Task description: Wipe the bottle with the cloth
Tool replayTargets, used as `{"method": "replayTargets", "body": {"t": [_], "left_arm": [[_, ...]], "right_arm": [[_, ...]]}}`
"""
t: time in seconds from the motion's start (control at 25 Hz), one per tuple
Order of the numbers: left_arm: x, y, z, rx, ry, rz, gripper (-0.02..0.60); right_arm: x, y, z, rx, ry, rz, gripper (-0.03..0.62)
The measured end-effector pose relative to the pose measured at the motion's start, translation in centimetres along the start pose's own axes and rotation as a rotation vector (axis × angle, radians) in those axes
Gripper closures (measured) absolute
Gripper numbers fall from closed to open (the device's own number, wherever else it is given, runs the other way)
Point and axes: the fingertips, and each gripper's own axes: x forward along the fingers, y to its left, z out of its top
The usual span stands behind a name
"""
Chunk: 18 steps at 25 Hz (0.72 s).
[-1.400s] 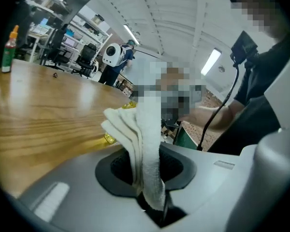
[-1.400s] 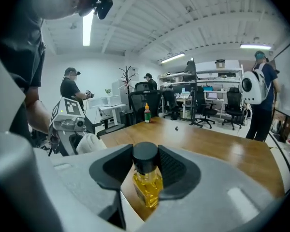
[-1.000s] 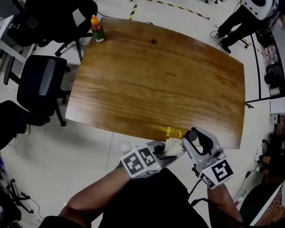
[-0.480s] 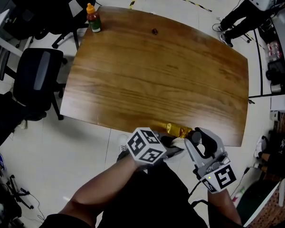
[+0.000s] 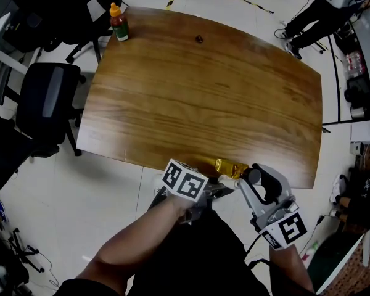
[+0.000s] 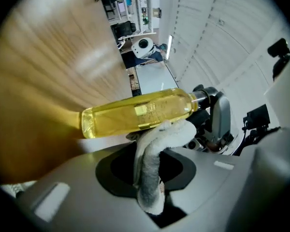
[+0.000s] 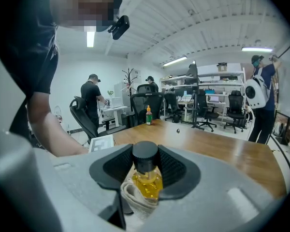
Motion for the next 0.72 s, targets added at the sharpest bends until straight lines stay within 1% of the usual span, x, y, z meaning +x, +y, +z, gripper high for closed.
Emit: {"method": "replayTargets", "body": {"t": [0.16,0.24,0.36,0.44,0.52,0.64,0.72], "left_arm": [[-0.1,1.6,-0.4,-0.196,-0.012,0.008,0.48],[-0.2,2.5,-0.6,-0.261,-0.015,0.03,0.48],[-0.4,4.1,-1.1,-0.313,-0.012,0.091,0.48],[-0.6,5.1,-1.4,-0.351,-0.011,0.113,0.48],[-0.6,5.9,-1.7,-0.401,-0.018,0.117,0.48],[-0.6,6.3,-2.1,-0.471,-0.043,0.098,0.48],[-0.6,6.4,-2.1,-0.485,-0.057,0.092,0.48]], "right_arm": [[0.0,0.0,0.0,0.0,-0.004,0.0,0.448],[0.1,-0.2,-0.1,0.002,-0.004,-0.001,0.448],[0.2,-0.2,-0.1,0.006,-0.005,0.0,0.448],[0.2,-0.1,-0.1,0.007,-0.004,0.002,0.448],[0.2,-0.1,0.0,0.007,-0.006,0.004,0.448],[0.2,-0.1,0.0,0.007,-0.01,0.005,0.448],[0.2,-0.2,0.0,0.01,-0.012,0.003,0.448]]}}
